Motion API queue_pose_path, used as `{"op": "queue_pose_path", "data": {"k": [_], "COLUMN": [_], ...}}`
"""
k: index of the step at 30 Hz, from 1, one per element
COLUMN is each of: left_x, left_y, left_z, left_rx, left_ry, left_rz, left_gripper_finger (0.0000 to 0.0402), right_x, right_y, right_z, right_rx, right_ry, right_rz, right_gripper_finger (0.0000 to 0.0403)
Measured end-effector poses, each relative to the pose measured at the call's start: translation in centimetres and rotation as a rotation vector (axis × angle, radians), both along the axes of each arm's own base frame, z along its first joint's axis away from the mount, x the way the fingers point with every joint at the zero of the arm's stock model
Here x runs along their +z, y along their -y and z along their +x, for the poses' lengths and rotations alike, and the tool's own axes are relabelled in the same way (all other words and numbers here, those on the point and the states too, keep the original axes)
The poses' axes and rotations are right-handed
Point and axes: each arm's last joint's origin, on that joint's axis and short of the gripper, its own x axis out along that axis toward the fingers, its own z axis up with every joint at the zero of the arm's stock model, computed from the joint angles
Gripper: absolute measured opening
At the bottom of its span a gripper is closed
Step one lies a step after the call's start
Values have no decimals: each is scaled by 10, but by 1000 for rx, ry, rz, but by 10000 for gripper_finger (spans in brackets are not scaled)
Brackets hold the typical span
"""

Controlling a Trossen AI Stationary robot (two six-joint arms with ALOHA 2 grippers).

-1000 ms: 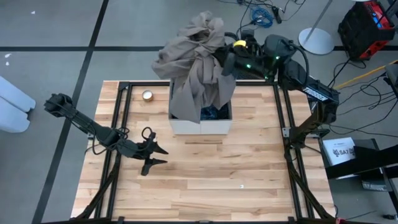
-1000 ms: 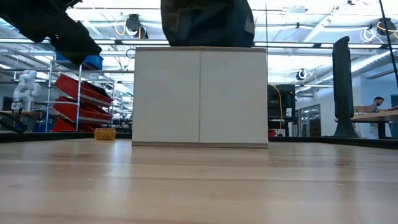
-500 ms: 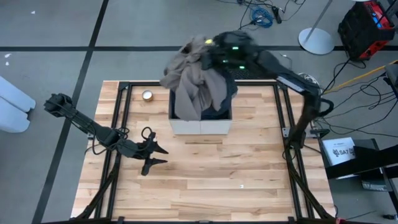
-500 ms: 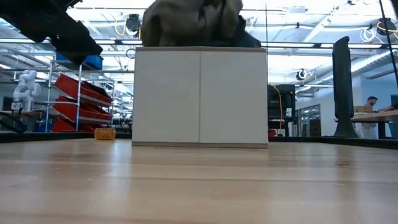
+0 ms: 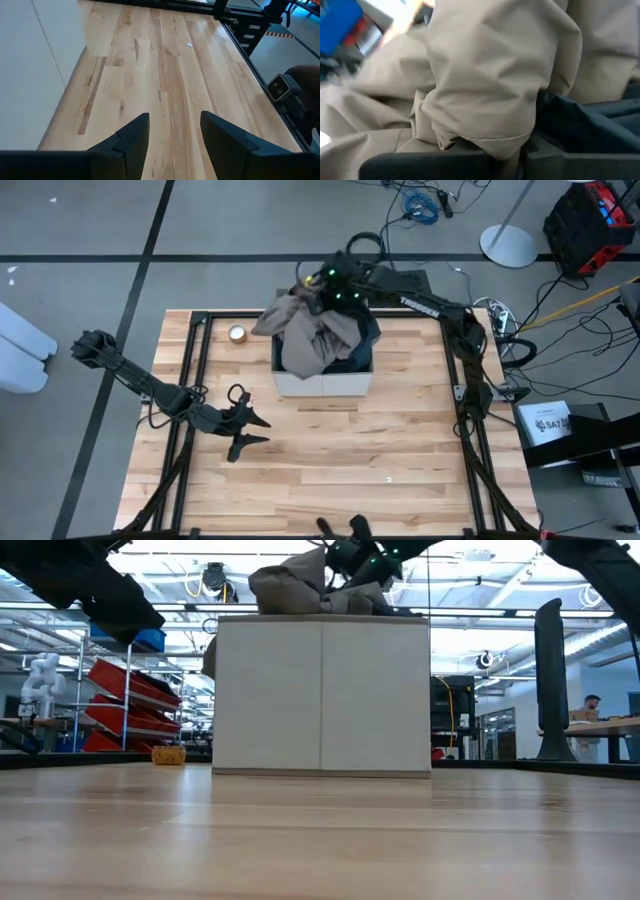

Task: Sort clothes
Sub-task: Put the brown jacket into the laundry bin

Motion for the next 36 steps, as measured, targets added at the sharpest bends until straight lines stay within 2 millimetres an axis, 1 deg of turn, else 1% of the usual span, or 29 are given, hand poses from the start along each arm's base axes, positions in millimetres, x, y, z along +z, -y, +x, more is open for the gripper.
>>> {"op": "queue_pose_path", "data": {"k": [4, 8, 12, 19, 26, 30, 32, 36], "left_x": [0, 0, 0, 0, 0, 0, 0, 0], "left_y": [0, 0, 0, 0, 0, 0, 0, 0], "left_z": [0, 0, 0, 0, 0, 0, 0, 0], "left_rx": [-2, -4, -4, -4, -3, -4, -7, -12], "left_ry": [-2, -2, -2, -1, -1, -1, 0, 2], "left_rz": [0, 1, 1, -3, -6, -4, 3, 15], "left_gripper_finger": [187, 187, 187, 187, 187, 187, 187, 187], "right_x": [-22, -44, -59, -84, -108, -110, -104, -79], "right_y": [-12, -23, -30, -30, -27, -24, -25, -28], "right_z": [10, 10, 11, 14, 19, 20, 19, 14], "right_rx": [57, 88, 107, 143, 237, 232, 222, 216], "right_ry": [-132, -324, -447, -563, -601, -589, -569, -487], "right_rz": [4, 8, 18, 64, 117, 126, 117, 67], "right_gripper_finger": [12, 12, 12, 12, 12, 26, 40, 69]}}
